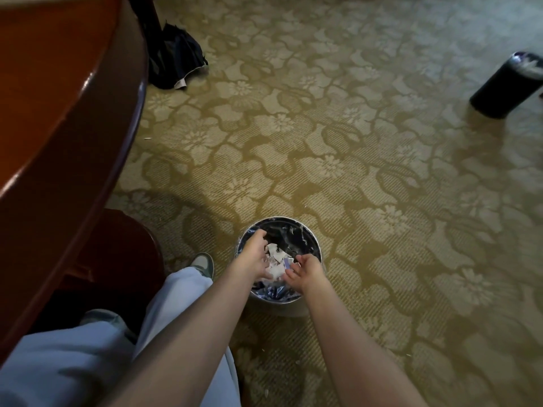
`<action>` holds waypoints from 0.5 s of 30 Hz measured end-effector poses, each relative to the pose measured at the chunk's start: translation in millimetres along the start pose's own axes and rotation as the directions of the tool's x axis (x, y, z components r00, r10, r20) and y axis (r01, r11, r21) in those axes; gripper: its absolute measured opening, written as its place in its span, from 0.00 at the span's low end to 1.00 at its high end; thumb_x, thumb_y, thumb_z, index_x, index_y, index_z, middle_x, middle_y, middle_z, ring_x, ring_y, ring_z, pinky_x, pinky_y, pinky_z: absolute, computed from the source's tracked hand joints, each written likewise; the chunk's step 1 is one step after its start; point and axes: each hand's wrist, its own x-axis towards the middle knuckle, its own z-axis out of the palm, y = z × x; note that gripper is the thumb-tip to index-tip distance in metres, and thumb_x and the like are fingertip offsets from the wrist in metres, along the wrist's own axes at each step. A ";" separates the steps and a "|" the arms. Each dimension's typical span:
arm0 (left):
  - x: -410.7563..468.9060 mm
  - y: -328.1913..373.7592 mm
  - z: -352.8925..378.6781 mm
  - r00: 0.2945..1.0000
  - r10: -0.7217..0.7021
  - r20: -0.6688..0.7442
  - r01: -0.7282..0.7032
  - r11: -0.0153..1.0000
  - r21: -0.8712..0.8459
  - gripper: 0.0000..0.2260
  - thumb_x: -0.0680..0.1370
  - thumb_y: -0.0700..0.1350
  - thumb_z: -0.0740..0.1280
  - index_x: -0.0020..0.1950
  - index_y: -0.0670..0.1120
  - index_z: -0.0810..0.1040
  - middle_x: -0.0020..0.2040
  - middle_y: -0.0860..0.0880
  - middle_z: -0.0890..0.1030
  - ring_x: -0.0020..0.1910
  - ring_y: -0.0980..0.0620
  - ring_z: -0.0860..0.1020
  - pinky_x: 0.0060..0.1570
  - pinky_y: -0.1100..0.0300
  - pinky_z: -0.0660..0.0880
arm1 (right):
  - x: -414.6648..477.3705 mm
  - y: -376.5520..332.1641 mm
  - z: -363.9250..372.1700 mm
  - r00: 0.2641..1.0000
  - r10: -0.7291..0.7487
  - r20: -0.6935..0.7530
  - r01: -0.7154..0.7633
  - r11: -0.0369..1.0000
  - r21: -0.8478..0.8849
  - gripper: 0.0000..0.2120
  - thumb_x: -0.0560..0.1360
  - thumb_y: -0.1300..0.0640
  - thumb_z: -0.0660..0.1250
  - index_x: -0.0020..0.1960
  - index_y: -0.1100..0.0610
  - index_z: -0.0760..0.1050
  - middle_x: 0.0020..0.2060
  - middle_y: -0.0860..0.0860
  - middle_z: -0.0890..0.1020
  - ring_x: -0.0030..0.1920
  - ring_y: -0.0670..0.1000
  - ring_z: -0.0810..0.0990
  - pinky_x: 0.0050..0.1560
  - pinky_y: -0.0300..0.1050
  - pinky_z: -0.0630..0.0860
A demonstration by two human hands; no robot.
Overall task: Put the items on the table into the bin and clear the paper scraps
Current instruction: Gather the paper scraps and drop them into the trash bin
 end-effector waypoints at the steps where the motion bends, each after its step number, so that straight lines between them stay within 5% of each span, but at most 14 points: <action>1: -0.8 0.1 -2.0 1.000 0.018 0.001 -0.018 0.999 0.030 0.21 0.82 0.51 0.52 0.71 0.43 0.66 0.76 0.40 0.58 0.71 0.39 0.63 0.72 0.41 0.53 | -2.9 0.9 -0.3 1.000 -0.023 -0.001 0.023 0.999 -0.027 0.17 0.81 0.59 0.54 0.68 0.61 0.67 0.68 0.59 0.69 0.69 0.60 0.67 0.68 0.55 0.65; 11: -51.4 20.5 0.6 0.983 0.181 0.042 -0.184 0.976 0.115 0.18 0.82 0.48 0.52 0.68 0.43 0.70 0.68 0.42 0.72 0.69 0.43 0.67 0.67 0.49 0.63 | -49.1 -14.2 4.3 0.930 -0.368 0.020 0.365 0.912 -0.188 0.15 0.80 0.59 0.57 0.64 0.61 0.72 0.59 0.56 0.77 0.52 0.54 0.76 0.55 0.49 0.74; 15: -84.3 35.2 8.8 0.962 0.265 0.068 -0.273 0.946 0.176 0.18 0.82 0.48 0.51 0.67 0.44 0.71 0.67 0.44 0.73 0.68 0.44 0.69 0.65 0.51 0.64 | -77.3 -27.4 3.1 0.895 -0.436 0.088 0.445 0.884 -0.143 0.15 0.81 0.59 0.55 0.66 0.59 0.71 0.63 0.56 0.75 0.61 0.56 0.75 0.56 0.48 0.73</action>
